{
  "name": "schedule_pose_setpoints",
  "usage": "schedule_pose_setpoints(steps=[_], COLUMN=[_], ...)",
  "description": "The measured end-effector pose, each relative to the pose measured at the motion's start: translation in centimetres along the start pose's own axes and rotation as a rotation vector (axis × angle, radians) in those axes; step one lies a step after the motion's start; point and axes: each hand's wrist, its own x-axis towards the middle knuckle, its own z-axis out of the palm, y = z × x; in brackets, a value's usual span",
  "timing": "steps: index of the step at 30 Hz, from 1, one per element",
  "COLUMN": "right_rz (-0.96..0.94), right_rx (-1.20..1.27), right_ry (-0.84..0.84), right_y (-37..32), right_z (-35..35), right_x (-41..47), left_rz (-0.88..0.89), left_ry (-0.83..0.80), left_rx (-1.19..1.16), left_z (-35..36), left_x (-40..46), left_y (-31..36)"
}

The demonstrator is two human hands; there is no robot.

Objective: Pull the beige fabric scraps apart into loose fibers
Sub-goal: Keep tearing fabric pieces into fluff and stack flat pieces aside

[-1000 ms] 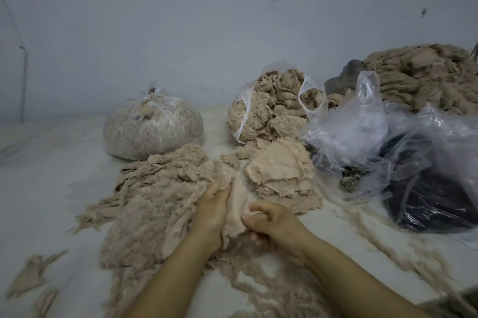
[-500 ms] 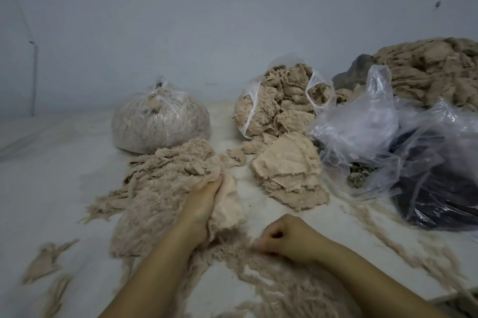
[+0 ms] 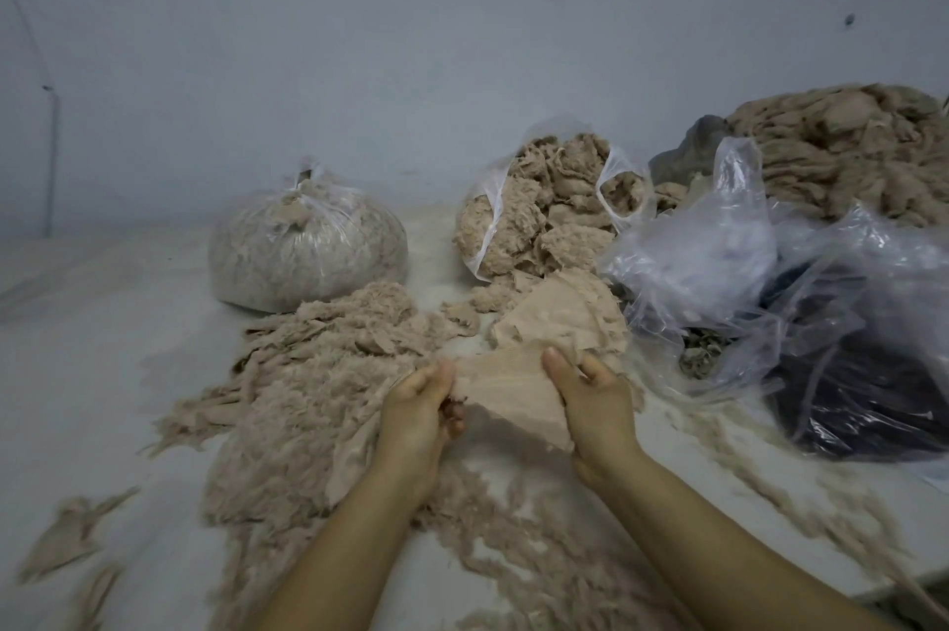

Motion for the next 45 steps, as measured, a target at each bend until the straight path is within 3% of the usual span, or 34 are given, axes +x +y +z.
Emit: schedule_pose_setpoints(steps=[4, 8, 10, 14, 16, 18, 19, 24, 27, 29, 31, 35, 40, 42, 45], right_rz=[-0.089, -0.21, -0.339, -0.361, -0.34, -0.281, -0.23, -0.121, 0.041, -0.008, -0.061, 0.02, 0.103, 0.188, 0.143], right_rx=[-0.254, -0.916, -0.922, -0.902, -0.974, -0.963, -0.928, -0.818, -0.603, -0.539, -0.509, -0.437, -0.351, -0.317, -0.366], right_ry=[0.019, 0.086, 0.088, -0.393, -0.577, -0.65, -0.662, -0.521, -0.504, -0.529, -0.511, -0.313, -0.23, -0.237, -0.237], right_y=[-0.5, -1.1, -0.7, 2.5, 3.8, 3.8, 3.4, 2.8, 3.1, 3.5, 3.8, 4.0, 4.0, 4.1, 4.0], right_z=[-1.8, -5.0, -5.2, -2.8, -2.2, -1.7, -1.4, 1.9, 4.5, 5.9, 6.6, 5.7, 4.4, 4.2, 3.7], right_x=[3.0, 4.4, 3.2, -1.7, -3.6, -4.4, -4.5, -3.8, -3.9, -4.0, -4.0, -2.7, -2.1, -2.0, -2.1], left_rz=[-0.046, 0.068, 0.179, 0.446, 0.391, 0.229, 0.181, 0.124, 0.03, -0.024, 0.008, 0.127, 0.346, 0.42, 0.286], left_ry=[-0.103, -0.215, -0.247, -0.101, -0.043, -0.06, -0.072, -0.016, -0.12, -0.179, -0.178, -0.136, -0.293, -0.258, -0.208], left_rx=[0.286, 0.606, 0.752, 1.218, 1.447, 1.581, 1.551, 0.904, 0.648, 0.492, 0.484, 0.548, 1.206, 1.212, 0.954], left_z=[-0.4, -2.1, -3.6, -7.2, -8.7, -9.8, -10.0, -9.5, -8.8, -8.3, -8.2, -9.3, -9.6, -8.8, -8.0], left_x=[0.2, 0.5, 0.7, 1.1, 1.2, 1.3, 1.2, 0.7, 0.2, 0.0, 0.1, 0.7, 1.3, 1.5, 1.8], left_y=[0.3, 1.3, 2.0, 3.2, 3.5, 3.3, 3.0, 2.8, 3.3, 3.4, 3.4, 3.1, 1.8, 1.5, 1.5])
